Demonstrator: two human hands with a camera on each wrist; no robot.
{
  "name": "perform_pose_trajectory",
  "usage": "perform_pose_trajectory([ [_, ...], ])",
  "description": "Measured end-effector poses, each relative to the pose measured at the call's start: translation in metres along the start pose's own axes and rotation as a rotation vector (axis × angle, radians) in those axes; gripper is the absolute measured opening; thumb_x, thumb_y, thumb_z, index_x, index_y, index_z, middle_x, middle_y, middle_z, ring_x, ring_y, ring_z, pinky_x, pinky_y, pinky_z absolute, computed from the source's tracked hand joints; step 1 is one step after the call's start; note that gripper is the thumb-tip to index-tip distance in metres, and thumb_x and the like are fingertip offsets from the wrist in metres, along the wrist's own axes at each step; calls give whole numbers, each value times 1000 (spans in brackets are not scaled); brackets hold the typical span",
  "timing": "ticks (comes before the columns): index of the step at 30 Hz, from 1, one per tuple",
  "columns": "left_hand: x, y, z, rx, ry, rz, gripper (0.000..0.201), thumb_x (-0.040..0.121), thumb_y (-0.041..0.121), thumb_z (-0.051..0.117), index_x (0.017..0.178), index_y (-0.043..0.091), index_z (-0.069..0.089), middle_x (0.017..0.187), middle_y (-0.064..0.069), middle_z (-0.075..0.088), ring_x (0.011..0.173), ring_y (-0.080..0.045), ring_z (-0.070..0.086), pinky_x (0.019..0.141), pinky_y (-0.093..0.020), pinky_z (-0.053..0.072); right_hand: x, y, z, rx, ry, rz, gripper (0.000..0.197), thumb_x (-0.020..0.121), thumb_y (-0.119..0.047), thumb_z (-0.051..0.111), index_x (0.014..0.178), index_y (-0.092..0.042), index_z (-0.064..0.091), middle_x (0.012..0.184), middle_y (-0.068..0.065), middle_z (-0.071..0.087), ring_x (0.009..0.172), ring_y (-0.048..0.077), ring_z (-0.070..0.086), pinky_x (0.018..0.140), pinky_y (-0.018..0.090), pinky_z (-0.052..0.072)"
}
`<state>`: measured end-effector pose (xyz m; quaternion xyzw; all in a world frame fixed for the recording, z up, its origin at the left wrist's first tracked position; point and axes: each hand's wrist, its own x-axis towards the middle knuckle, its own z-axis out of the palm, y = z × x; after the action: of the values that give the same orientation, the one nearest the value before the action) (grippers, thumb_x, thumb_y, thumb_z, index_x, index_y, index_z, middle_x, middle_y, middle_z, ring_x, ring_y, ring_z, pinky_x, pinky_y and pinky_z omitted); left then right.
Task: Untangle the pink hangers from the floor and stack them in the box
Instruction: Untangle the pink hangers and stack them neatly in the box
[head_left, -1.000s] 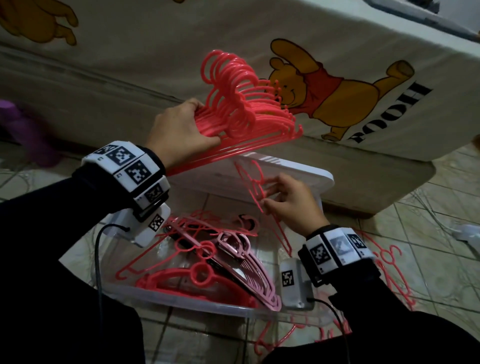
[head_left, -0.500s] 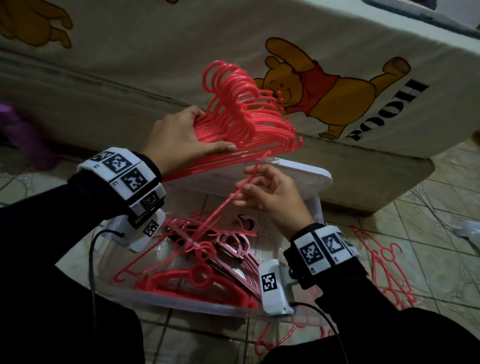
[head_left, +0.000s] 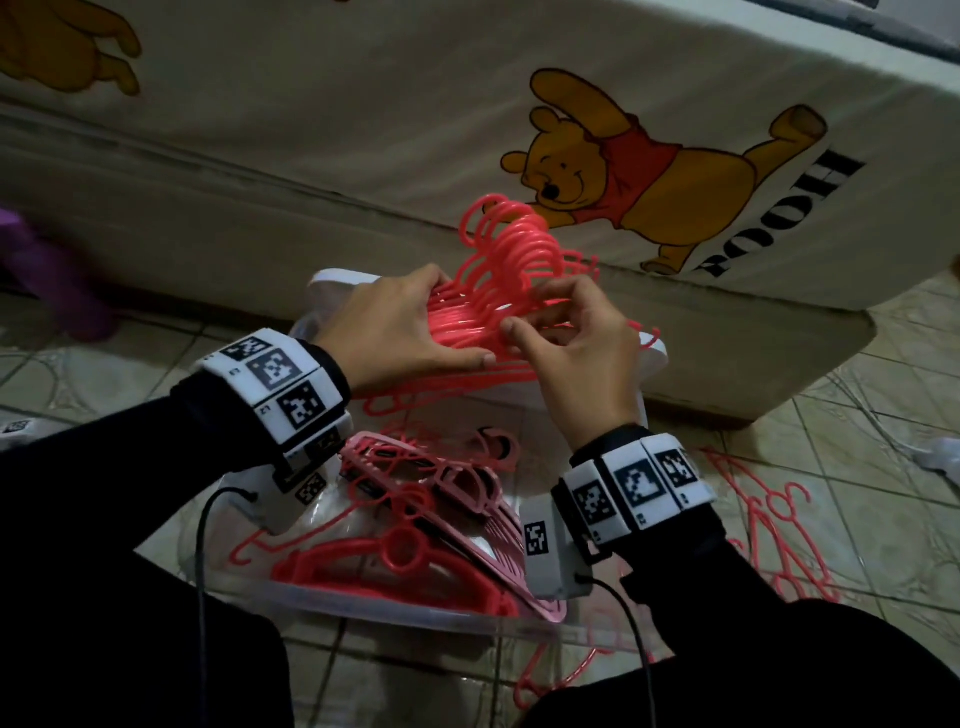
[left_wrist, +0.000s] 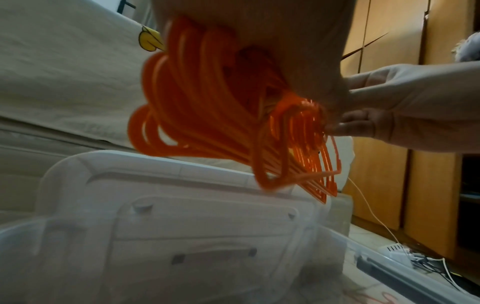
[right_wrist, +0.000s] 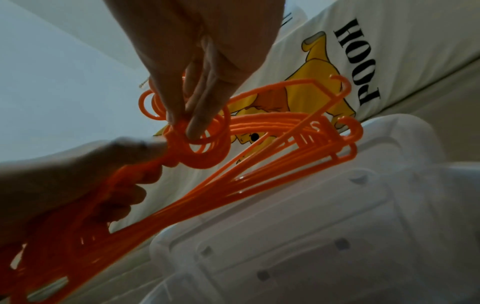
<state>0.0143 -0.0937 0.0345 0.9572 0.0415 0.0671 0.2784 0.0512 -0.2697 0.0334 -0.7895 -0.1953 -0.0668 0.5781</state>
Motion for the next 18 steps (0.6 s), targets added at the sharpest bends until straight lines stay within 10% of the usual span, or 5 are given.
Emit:
perform_pose_trajectory([
  [4,1,-3,1,24,-27,-20,51,72,34,70,116,20,49,100,-4,67,90,-26,63,80,-35,48,0,-1,6,55,23,-31,32,75,-10,78,87,-25,53,71,3,64,68,21,69,67,43,58],
  [9,3,-6,-8,112,-11,-33,62,64,38,48,123,20,46,106,-8,66,98,-34,60,84,-36,44,6,16,-4,-129,2,-189,23,82,-13,69,81,-17,47,67,-12,52,60,1,52,58,17,45],
  [18,10,-9,-23,84,98,-92,55,64,30,61,118,26,49,107,-11,68,97,-38,62,84,-40,49,-34,91,43,-824,-1017,85,14,84,-24,63,93,-17,71,95,10,70,91,28,64,77,31,49],
])
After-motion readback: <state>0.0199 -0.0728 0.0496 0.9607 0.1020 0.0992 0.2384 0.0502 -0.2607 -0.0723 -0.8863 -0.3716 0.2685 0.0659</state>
